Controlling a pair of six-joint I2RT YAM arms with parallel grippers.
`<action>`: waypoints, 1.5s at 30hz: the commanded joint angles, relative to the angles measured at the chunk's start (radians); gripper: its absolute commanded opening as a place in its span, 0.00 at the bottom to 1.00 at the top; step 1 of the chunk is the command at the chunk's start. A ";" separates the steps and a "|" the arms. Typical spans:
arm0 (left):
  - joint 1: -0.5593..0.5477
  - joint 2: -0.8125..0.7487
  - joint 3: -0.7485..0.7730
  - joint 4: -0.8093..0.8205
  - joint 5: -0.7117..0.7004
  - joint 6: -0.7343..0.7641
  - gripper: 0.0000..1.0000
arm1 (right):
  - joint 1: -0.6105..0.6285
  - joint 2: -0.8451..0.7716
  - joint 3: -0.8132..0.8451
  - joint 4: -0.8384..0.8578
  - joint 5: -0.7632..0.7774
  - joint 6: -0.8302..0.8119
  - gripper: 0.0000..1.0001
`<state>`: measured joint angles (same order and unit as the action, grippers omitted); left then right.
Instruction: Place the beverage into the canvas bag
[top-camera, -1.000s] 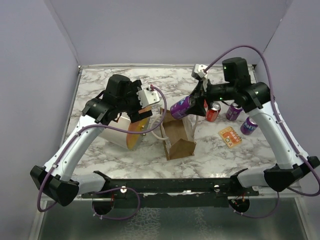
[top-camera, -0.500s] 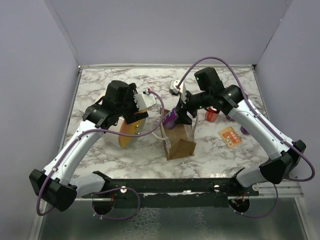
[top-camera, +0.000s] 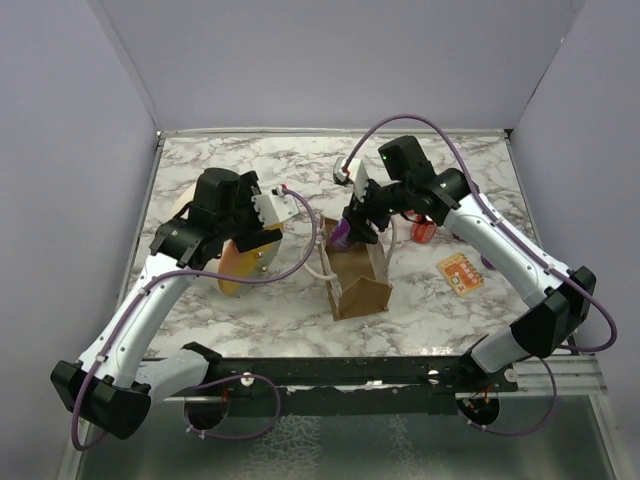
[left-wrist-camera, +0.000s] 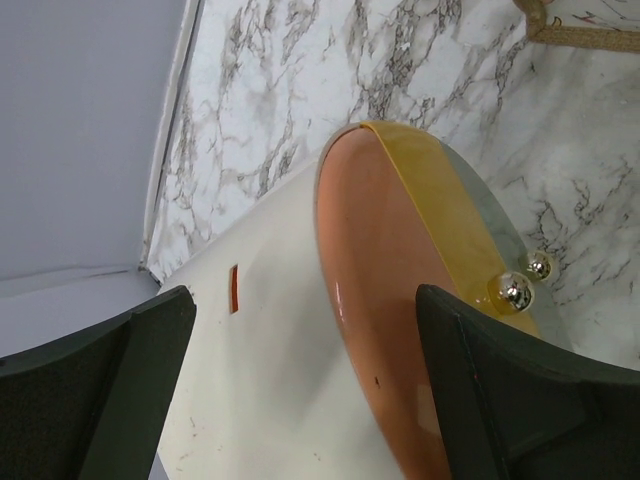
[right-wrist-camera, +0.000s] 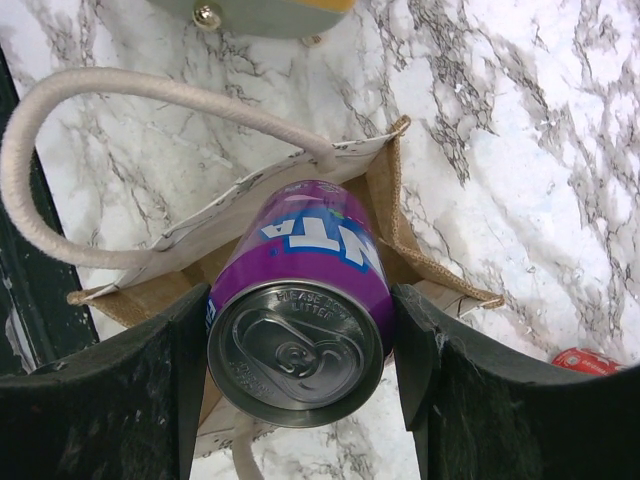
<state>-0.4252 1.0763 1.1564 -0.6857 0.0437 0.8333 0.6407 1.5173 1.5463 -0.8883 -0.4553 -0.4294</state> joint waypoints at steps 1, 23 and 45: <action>0.013 -0.018 0.080 -0.157 0.190 0.027 0.95 | 0.008 0.000 0.034 0.081 0.024 0.015 0.01; -0.164 0.105 0.149 -0.330 0.559 0.266 0.86 | 0.010 0.094 0.079 0.034 0.032 0.086 0.01; -0.251 0.160 0.036 -0.225 0.584 0.296 0.34 | 0.022 0.148 0.048 0.088 0.109 0.097 0.01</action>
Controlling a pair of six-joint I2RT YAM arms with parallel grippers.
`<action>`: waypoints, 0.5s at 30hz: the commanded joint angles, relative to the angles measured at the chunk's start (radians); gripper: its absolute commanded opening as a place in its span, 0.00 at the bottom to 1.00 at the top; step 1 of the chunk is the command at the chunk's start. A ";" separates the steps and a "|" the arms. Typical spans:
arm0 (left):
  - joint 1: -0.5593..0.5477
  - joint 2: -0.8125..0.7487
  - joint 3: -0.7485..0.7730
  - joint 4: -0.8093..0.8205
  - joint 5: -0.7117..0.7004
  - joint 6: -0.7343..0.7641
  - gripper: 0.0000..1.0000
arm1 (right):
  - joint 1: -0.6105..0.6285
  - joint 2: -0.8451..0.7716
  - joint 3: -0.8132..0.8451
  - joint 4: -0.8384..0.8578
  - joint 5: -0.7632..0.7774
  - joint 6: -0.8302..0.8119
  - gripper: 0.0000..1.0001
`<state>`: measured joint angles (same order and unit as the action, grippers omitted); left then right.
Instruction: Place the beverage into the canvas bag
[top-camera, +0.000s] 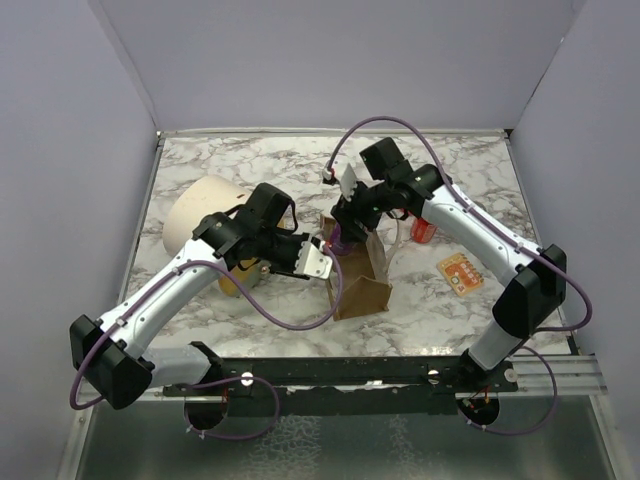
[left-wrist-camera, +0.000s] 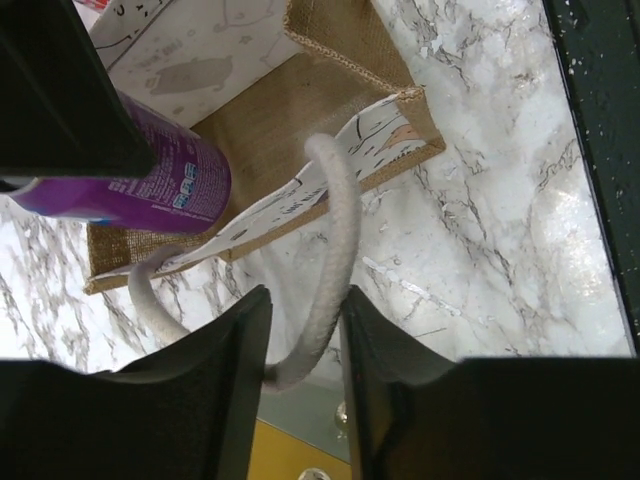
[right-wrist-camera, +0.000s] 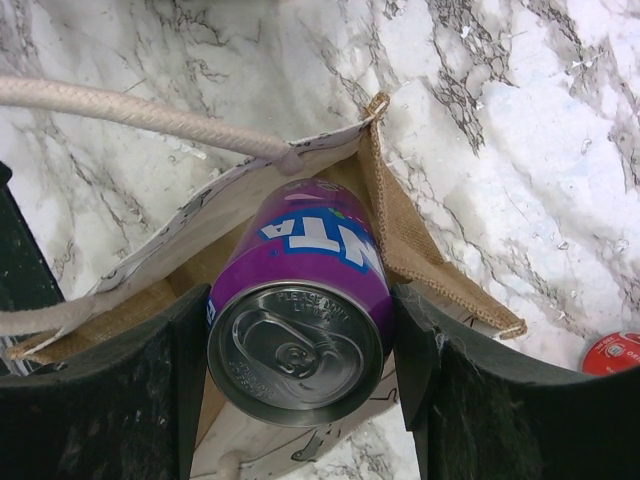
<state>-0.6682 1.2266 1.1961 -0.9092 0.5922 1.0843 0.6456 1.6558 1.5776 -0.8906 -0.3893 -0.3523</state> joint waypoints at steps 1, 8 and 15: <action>-0.008 0.011 -0.005 -0.007 0.031 0.055 0.29 | 0.020 0.013 0.014 0.098 0.053 0.024 0.01; -0.008 0.009 -0.021 -0.044 0.015 0.166 0.03 | 0.042 0.045 -0.008 0.158 0.147 0.069 0.01; -0.008 0.008 -0.031 -0.083 0.015 0.266 0.00 | 0.050 0.082 -0.040 0.196 0.201 0.122 0.01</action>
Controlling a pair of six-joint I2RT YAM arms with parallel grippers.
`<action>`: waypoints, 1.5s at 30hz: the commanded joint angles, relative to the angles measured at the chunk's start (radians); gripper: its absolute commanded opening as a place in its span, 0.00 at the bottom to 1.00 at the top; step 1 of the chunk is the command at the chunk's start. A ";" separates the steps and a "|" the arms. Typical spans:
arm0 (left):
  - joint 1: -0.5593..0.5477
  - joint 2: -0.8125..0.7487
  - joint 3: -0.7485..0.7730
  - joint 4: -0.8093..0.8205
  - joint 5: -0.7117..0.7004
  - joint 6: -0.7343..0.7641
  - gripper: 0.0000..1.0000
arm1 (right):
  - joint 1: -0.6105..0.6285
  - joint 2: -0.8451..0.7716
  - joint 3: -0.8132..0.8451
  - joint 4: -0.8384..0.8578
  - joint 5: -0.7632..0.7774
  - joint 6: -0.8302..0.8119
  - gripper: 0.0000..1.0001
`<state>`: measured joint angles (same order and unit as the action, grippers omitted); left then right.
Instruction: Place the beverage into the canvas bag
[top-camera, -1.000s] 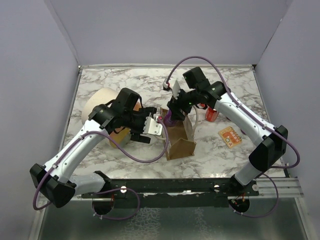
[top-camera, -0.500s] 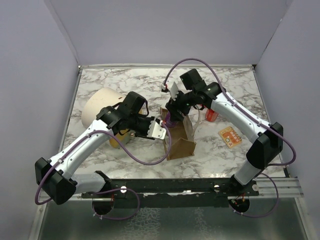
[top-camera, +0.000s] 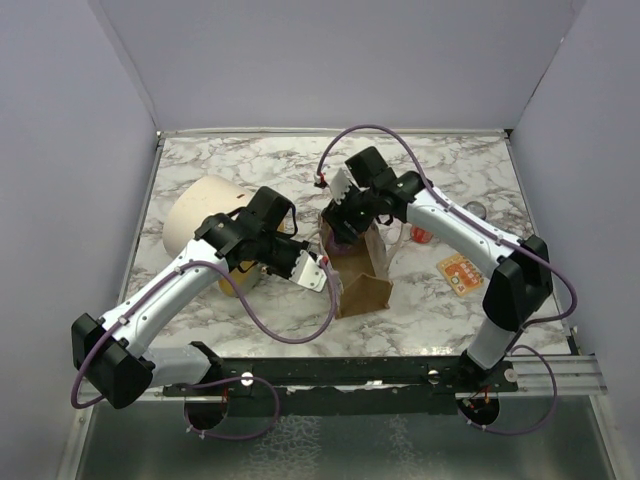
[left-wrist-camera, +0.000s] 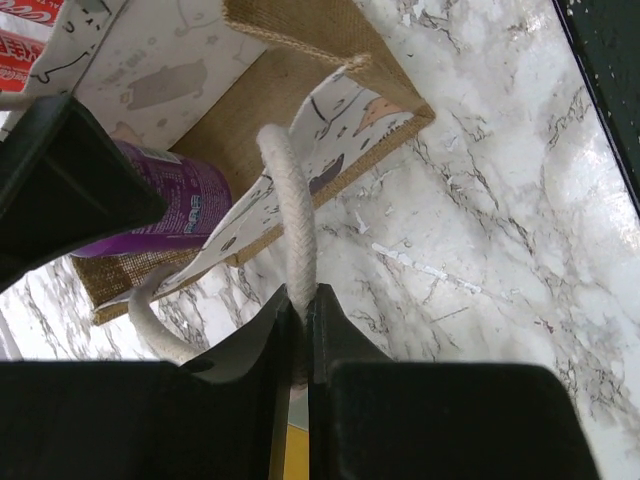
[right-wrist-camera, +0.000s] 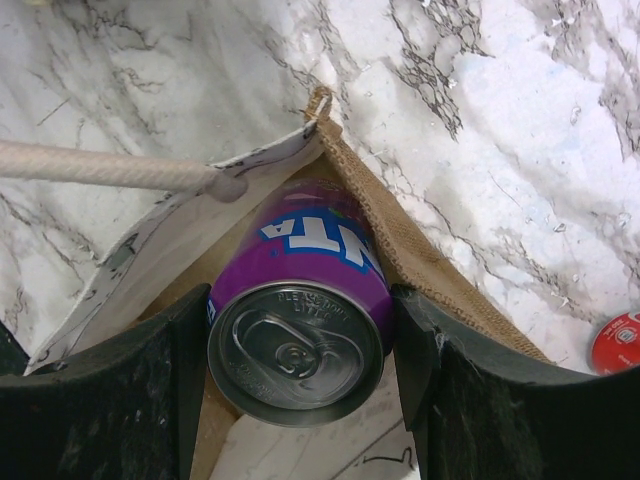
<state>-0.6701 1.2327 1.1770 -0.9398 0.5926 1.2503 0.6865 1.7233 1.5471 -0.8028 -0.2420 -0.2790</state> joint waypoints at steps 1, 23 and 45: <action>-0.006 0.002 -0.011 -0.058 0.015 0.115 0.00 | 0.010 0.018 -0.016 0.114 0.057 0.054 0.01; -0.005 0.029 -0.002 -0.147 0.015 0.322 0.00 | 0.036 0.093 -0.078 0.228 0.081 0.163 0.04; -0.005 0.025 -0.010 -0.147 -0.002 0.333 0.00 | 0.045 0.134 -0.093 0.237 0.075 0.177 0.28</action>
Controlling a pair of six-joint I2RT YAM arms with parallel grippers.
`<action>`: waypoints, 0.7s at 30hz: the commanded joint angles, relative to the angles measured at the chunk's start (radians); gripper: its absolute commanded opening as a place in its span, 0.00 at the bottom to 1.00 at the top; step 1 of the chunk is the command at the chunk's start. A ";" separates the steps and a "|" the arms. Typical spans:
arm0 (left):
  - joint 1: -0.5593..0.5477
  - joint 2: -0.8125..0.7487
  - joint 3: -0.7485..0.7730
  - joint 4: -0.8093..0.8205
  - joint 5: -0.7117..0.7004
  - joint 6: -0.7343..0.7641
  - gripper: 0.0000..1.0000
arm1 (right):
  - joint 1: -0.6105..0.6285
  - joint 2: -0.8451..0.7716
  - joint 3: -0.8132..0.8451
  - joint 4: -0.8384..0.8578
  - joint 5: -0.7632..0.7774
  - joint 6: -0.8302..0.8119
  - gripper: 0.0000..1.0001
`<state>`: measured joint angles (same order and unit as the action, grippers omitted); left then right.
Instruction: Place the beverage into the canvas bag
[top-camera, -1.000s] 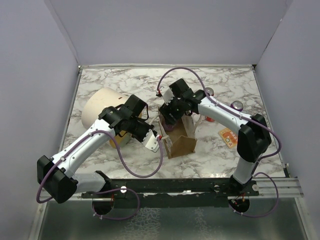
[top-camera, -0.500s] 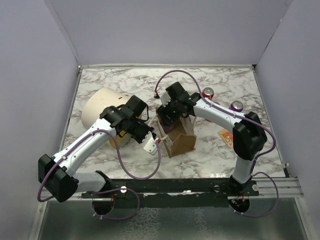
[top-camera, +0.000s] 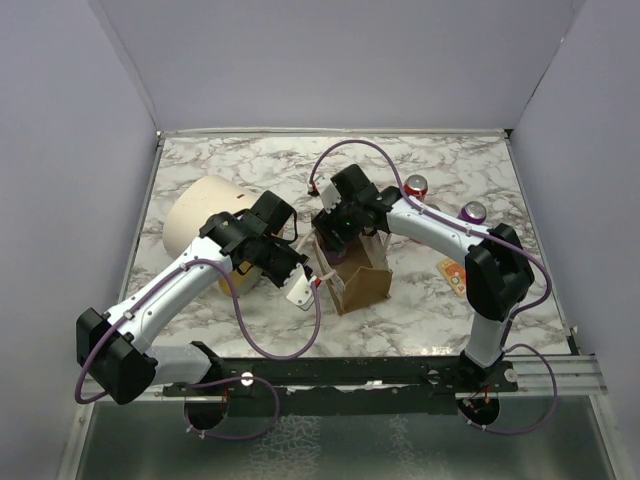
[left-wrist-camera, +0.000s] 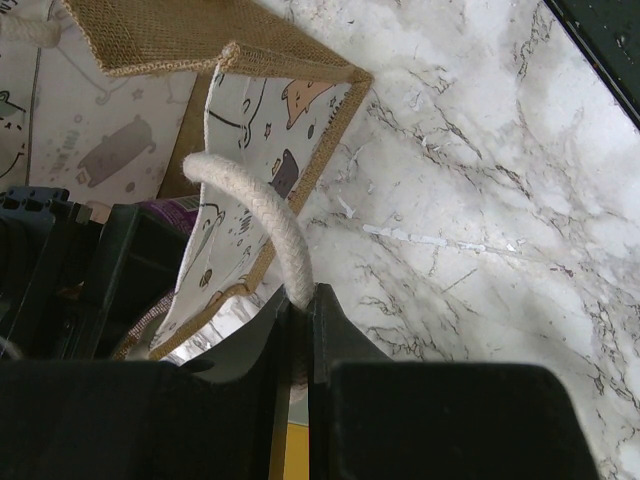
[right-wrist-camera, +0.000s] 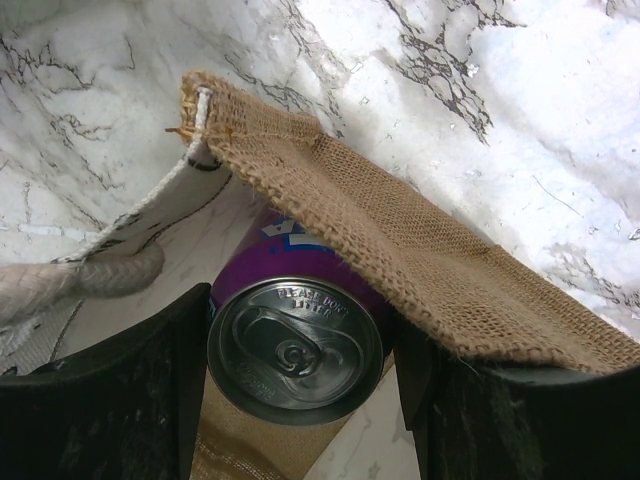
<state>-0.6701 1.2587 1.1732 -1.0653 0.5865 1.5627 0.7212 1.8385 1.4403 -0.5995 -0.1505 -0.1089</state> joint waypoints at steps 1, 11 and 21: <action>-0.005 -0.001 -0.007 -0.021 0.004 0.021 0.00 | 0.011 0.020 0.015 0.032 -0.026 0.007 0.30; -0.005 0.010 0.002 -0.022 0.007 0.023 0.00 | 0.011 0.029 0.052 0.010 -0.073 0.001 0.48; -0.005 0.001 -0.019 -0.015 0.003 0.023 0.00 | 0.011 0.007 0.066 0.007 -0.066 -0.018 0.70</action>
<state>-0.6701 1.2625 1.1698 -1.0649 0.5865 1.5650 0.7212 1.8553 1.4662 -0.6132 -0.1795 -0.1143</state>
